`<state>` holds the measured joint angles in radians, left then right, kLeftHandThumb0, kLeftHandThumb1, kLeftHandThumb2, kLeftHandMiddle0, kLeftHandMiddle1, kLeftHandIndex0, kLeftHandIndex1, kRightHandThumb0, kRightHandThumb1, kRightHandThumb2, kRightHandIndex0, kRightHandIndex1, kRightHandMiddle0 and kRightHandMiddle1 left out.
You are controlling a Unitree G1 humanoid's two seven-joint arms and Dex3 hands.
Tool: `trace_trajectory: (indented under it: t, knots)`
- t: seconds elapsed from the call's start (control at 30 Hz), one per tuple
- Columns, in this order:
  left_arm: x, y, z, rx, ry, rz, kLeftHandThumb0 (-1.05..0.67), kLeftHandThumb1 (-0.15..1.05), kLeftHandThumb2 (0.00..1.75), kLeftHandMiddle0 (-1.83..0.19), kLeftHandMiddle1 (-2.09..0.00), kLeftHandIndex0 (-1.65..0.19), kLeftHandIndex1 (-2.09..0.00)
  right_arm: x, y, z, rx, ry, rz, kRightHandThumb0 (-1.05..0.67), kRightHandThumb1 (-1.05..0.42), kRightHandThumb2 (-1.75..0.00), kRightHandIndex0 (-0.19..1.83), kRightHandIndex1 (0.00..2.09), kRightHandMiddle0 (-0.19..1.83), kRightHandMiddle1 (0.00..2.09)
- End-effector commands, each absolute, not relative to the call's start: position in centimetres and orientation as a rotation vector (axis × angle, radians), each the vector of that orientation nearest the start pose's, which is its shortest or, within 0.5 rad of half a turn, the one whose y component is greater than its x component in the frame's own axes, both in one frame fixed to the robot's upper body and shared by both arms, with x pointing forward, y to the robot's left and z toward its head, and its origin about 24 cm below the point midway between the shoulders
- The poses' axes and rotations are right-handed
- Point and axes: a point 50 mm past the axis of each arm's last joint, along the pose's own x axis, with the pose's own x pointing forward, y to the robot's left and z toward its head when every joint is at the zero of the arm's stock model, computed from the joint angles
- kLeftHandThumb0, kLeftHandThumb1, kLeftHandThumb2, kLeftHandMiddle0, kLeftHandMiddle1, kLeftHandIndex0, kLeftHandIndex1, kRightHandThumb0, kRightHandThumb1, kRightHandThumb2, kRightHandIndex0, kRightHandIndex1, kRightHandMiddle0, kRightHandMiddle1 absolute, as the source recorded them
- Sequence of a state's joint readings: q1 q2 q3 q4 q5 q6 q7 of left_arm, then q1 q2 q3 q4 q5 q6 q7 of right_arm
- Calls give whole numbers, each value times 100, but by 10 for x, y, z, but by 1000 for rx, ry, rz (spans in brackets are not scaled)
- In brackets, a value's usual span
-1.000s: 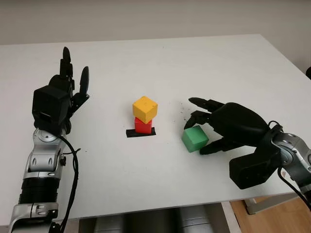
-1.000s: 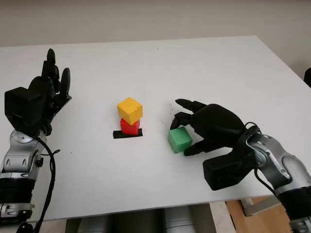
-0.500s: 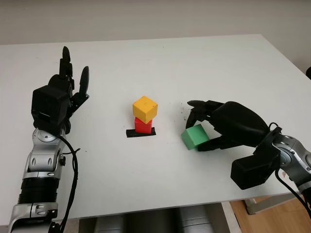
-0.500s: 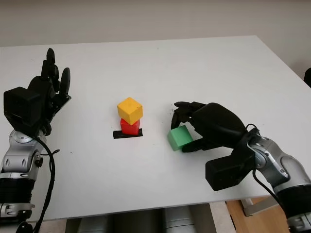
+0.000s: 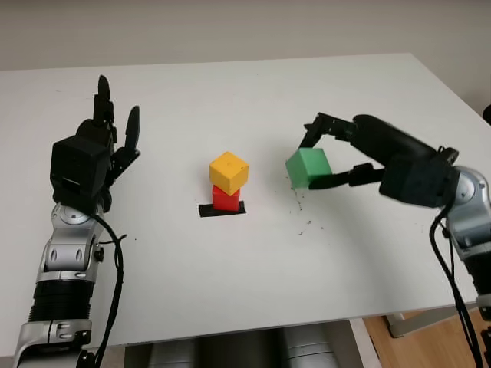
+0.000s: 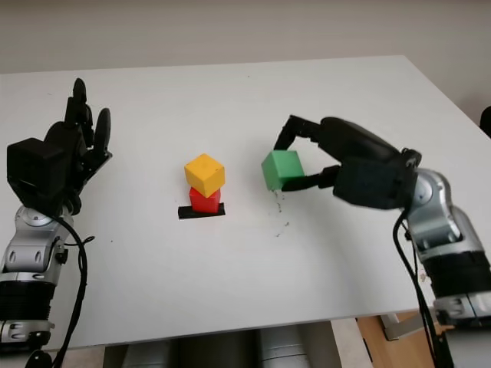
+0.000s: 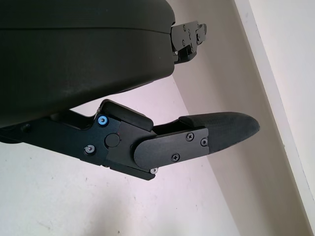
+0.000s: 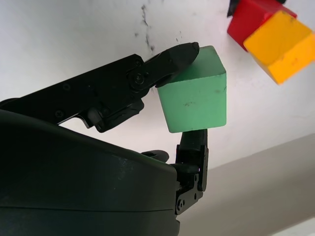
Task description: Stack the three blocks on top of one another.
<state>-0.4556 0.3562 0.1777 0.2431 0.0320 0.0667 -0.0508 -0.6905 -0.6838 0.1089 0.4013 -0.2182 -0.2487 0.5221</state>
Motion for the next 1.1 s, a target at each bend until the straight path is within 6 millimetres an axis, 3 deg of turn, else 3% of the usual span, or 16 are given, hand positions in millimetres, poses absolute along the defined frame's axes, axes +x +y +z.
trace_trajectory:
  t: [0.0,0.27,0.43,0.77,1.07]
  knots:
    - [335,236,143,308,-195,121,-82,105,62,19,0,19,0,359,-211,217,-1009,-283,481,-46,-92,-5,33,6,43,136]
    - [334,235,144,318,-196,125,-82,105,63,19,0,19,-2,383,-184,264,-1032,-296,576,-47,-88,-4,35,6,51,143]
    - [335,234,144,303,-194,128,-82,105,62,19,0,19,-3,390,-157,280,-1079,-352,627,-46,-87,-5,36,7,48,144]
    - [336,232,142,298,-192,143,-84,105,61,19,0,19,-3,404,-107,286,-1074,-377,696,-53,-89,-6,36,6,41,162]
    - [335,235,141,304,-199,151,-82,105,64,19,0,19,-1,409,-91,272,-1070,-330,722,-50,-89,-6,34,5,39,159]
